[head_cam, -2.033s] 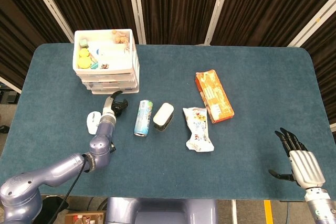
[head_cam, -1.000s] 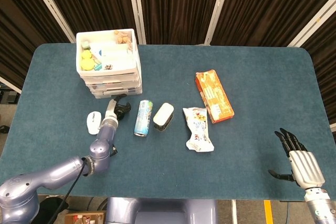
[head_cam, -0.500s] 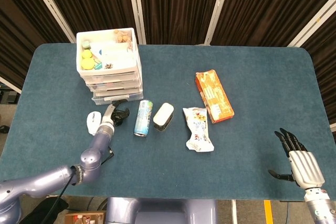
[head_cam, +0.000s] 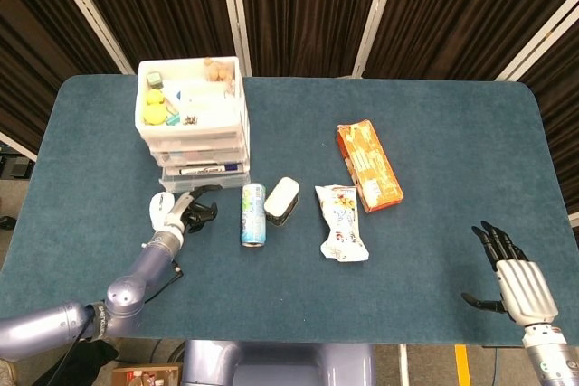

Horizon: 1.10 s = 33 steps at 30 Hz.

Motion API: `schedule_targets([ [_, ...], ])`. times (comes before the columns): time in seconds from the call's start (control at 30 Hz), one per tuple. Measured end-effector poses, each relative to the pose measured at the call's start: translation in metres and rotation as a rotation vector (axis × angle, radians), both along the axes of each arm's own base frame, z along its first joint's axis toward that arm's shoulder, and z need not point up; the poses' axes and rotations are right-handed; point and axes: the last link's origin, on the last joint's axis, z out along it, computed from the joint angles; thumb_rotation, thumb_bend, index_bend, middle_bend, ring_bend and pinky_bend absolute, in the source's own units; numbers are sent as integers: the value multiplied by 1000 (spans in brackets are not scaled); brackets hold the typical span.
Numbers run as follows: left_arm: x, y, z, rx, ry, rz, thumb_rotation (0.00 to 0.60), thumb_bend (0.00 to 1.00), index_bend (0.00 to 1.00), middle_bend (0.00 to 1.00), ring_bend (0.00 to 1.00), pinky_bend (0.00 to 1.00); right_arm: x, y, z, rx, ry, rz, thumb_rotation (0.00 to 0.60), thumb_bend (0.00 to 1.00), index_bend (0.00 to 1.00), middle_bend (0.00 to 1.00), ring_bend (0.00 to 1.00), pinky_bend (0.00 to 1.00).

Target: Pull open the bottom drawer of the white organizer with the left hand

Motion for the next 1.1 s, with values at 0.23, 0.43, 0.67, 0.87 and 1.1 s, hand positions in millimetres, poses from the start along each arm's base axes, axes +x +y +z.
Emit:
schedule_targets([
  [0.23,-10,-3,-1,-36,13,37,600,632,195,1000,1000,994,0,0,0,-3,-1,0,600,75,0,0,0,213],
  [0.43,-8,-7,-2,-44,14,18,600,632,216,1000,1000,994,0,0,0,-4,-2,-1,600,75,0,0,0,213],
  [0.67,1,-6,10,56,132,-132,600,634,241,1000,1000,997,0,0,0,-4,-2,0,600,75,0,0,0,213],
  [0.87,8,1,28,201,379,-307,600,636,240,1000,1000,1000,0,0,0,-2,0,0,600,74,0,0,0,213],
  [1.1,12,14,29,178,656,-430,600,637,238,1000,1000,1000,0,1,-1,1,-2,-4,600,74,0,0,0,213],
])
